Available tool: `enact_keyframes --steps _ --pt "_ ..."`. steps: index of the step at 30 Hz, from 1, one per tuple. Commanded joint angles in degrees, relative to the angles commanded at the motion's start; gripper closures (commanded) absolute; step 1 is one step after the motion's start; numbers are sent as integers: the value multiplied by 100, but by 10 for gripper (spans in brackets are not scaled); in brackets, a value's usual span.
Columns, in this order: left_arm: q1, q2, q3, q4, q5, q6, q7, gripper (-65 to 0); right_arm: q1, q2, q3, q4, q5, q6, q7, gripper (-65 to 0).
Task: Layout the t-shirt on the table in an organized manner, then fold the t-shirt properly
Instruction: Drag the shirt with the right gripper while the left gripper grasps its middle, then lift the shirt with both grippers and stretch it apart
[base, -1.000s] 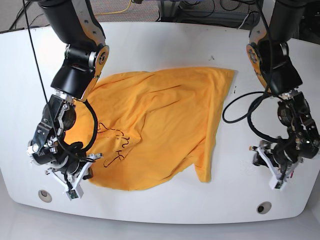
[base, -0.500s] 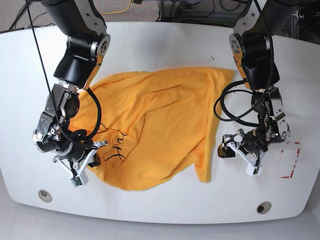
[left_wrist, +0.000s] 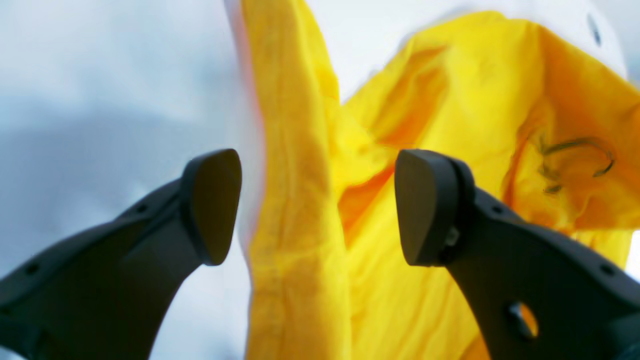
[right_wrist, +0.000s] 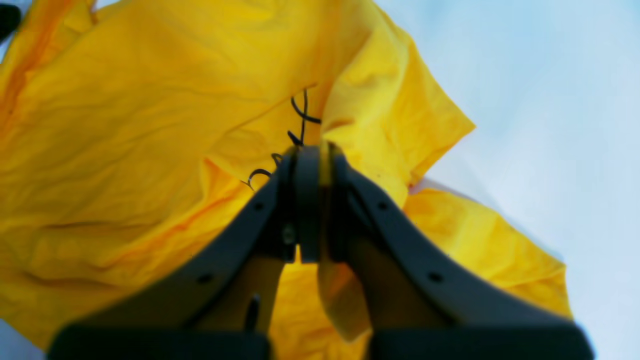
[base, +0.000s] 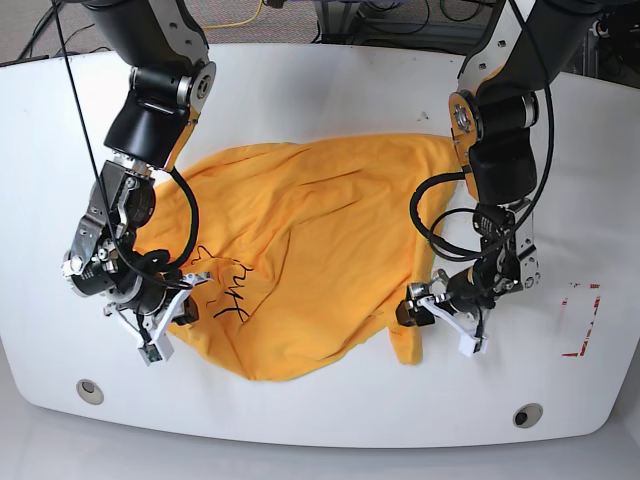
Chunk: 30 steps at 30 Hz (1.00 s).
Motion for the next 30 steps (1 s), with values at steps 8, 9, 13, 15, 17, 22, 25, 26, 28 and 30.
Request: enact_keyframes --steps 8,9,13,15,17,22,25,26,28,30 --pt "-18 273 18 -527 44 571 -598 -446 -18 -9 0 0 0 0 26 -21" --pt "-18 281 18 -545 44 607 -624 -443 -18 -9 0 0 0 0 26 -21" --pt "-18 290 18 -545 44 607 -659 -321 -18 -9 0 0 0 0 26 -21" --pt "-18 290 18 -545 44 598 -668 -185 -18 -9 0 0 0 0 26 -21" --pt "-18 290 18 -545 35 598 -668 -44 -18 -9 0 0 0 0 26 -21" --pt "35 281 9 -237 9 598 -668 0 -18 -9 0 0 0 0 26 -21" --pt "220 255 -9 325 9 598 -607 0 -97 0 0 0 0 0 26 -21" --pt "290 255 0 466 9 598 -563 0 -105 9 0 0 0 0 26 -21" --pt "360 246 9 703 9 589 -413 0 -114 18 0 0 0 0 26 -21" --pt "404 202 -9 1064 9 571 -141 0 -132 26 0 132 0 0 26 -21"
